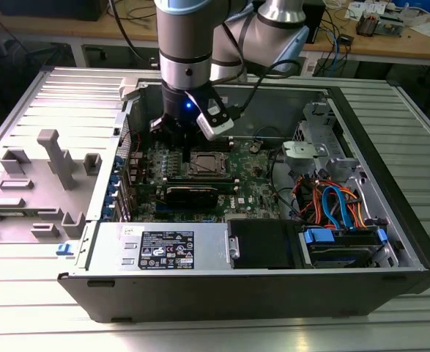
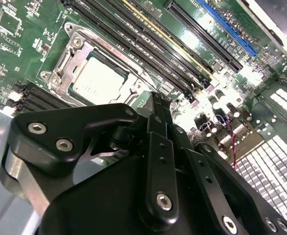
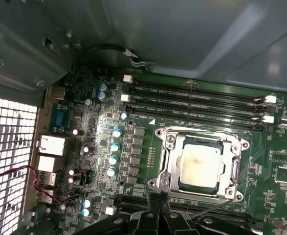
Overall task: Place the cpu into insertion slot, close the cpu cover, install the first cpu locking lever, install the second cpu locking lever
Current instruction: 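Install the second cpu locking lever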
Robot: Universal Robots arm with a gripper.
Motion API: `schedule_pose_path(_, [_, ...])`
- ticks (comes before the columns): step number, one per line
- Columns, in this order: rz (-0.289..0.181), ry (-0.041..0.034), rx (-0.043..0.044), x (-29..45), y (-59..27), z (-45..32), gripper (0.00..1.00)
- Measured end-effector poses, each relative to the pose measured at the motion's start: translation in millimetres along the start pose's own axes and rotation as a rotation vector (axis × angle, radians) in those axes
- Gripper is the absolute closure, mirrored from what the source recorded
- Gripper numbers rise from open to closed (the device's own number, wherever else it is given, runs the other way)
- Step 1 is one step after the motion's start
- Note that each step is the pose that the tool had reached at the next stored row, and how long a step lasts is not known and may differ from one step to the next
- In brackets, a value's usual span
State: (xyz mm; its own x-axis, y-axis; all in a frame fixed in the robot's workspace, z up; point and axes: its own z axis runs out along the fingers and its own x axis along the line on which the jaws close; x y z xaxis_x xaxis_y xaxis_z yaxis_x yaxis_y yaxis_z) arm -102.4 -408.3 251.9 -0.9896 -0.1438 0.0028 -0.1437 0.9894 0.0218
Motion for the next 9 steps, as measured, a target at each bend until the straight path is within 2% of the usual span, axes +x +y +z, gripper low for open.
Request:
schedule_pose_path(5, [0.0, 0.0016, -0.0001, -0.6, 2.3, -9.5, 0.89])
schedule_pose_path(6, [0.0, 0.0023, -0.0006, -1.9, 2.3, -10.2, 0.89])
schedule_pose_path(9, [0.0, 0.0113, -0.0016, -11.0, 0.9, -10.5, 0.89])
